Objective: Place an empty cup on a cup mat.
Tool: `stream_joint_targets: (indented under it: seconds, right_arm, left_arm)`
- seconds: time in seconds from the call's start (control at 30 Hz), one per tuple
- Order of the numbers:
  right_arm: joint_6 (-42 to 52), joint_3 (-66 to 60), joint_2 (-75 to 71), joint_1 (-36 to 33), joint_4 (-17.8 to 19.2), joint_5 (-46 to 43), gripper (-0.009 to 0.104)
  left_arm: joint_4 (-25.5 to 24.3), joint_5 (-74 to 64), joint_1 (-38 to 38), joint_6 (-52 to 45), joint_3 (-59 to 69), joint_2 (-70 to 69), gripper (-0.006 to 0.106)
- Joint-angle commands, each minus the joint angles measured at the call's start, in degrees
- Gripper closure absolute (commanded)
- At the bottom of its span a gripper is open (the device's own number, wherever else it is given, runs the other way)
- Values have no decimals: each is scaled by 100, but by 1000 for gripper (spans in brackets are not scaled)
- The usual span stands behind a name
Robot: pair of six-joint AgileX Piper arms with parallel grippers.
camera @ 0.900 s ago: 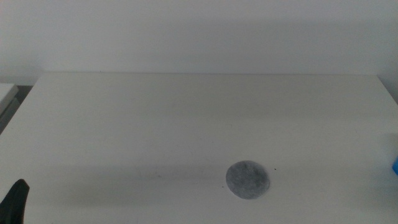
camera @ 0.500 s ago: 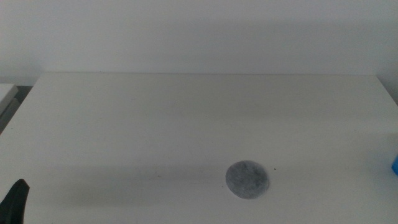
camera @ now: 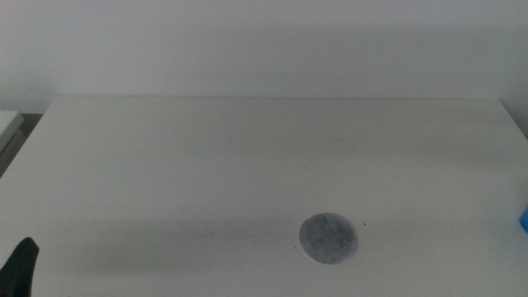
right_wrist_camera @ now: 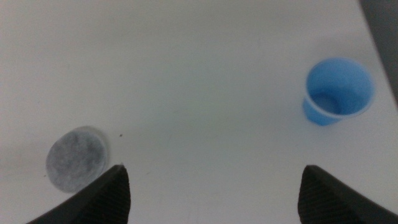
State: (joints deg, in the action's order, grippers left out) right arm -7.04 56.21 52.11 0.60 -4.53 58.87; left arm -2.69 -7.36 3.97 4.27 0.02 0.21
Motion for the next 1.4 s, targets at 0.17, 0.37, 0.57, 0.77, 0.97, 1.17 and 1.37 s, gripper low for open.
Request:
stream_joint_targets:
  seconds: [0.17, 0.37, 0.57, 0.77, 0.97, 1.17, 1.37]
  right_arm:
    - [-101, 159, 384, 44, -56, 355, 2]
    - [-155, 287, 1326, 88, 816, 736, 2]
    - [-193, 334, 2372, 900, 799, 497, 2]
    - [-221, 603, 3093, 1923, 651, -89, 2]
    - [-221, 969, 3959, 2227, 651, -222, 2]
    - [-221, 1275, 4877, 2227, 635, -753, 5]
    - [-39, 1417, 5376, 2211, 538, -842, 96]
  left_arm:
    - [13, 74, 6, 16, -2, -21, 7]
    - [13, 74, 6, 16, -2, -21, 7]
    - [13, 74, 6, 16, -2, -21, 7]
    - [13, 74, 6, 16, -2, -21, 7]
    - [13, 74, 6, 16, -2, -21, 7]
    - [13, 74, 6, 16, -2, -21, 7]
    - [13, 74, 6, 16, -2, -21, 7]
